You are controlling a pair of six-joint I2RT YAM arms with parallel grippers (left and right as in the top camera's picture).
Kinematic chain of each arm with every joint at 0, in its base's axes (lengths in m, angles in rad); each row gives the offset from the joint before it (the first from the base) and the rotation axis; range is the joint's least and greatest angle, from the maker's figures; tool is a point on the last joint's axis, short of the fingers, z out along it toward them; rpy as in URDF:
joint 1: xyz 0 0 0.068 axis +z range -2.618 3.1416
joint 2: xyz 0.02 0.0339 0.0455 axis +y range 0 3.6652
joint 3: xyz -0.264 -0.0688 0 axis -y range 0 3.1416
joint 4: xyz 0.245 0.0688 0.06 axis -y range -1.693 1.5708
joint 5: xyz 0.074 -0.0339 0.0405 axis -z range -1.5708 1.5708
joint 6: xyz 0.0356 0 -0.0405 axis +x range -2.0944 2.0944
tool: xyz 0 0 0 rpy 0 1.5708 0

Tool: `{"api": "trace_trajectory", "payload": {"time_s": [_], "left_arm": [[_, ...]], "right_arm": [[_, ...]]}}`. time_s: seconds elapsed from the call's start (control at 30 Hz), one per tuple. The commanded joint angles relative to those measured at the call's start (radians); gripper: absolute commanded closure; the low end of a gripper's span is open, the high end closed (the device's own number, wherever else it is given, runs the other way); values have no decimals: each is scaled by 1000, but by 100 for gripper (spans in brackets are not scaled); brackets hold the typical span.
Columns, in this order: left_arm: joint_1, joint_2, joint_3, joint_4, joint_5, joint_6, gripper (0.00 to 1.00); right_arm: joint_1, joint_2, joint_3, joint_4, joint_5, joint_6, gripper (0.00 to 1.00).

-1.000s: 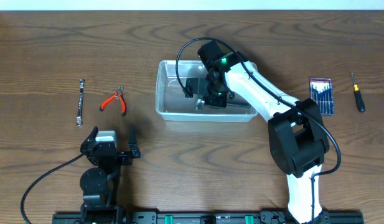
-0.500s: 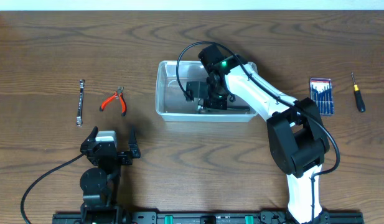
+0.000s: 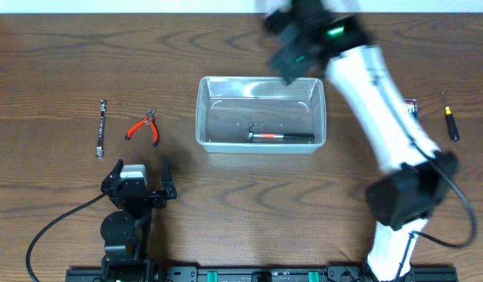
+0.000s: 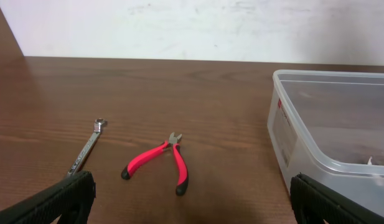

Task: Pack container
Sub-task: 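Carry the hammer into the clear container and release it, then move the right gripper to the blue screwdriver set case and grasp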

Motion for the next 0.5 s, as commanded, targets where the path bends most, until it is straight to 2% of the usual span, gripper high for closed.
{"api": "trace_trajectory", "payload": {"time_s": [0.0, 0.2, 0.33, 0.47], "left_arm": [[0, 1, -14, 0, -1, -5, 2], [0, 1, -14, 0, -1, -5, 2], [0, 1, -14, 0, -1, -5, 2], [0, 1, -14, 0, -1, -5, 2]], "right_arm": [[-182, -30, 31, -86, 132, 288, 1], [-460, -22, 11, -223, 42, 271, 1], [-554, 9, -27, -240, 27, 236, 1], [-606, 61, -116, -190, -1, 124, 1]]}}
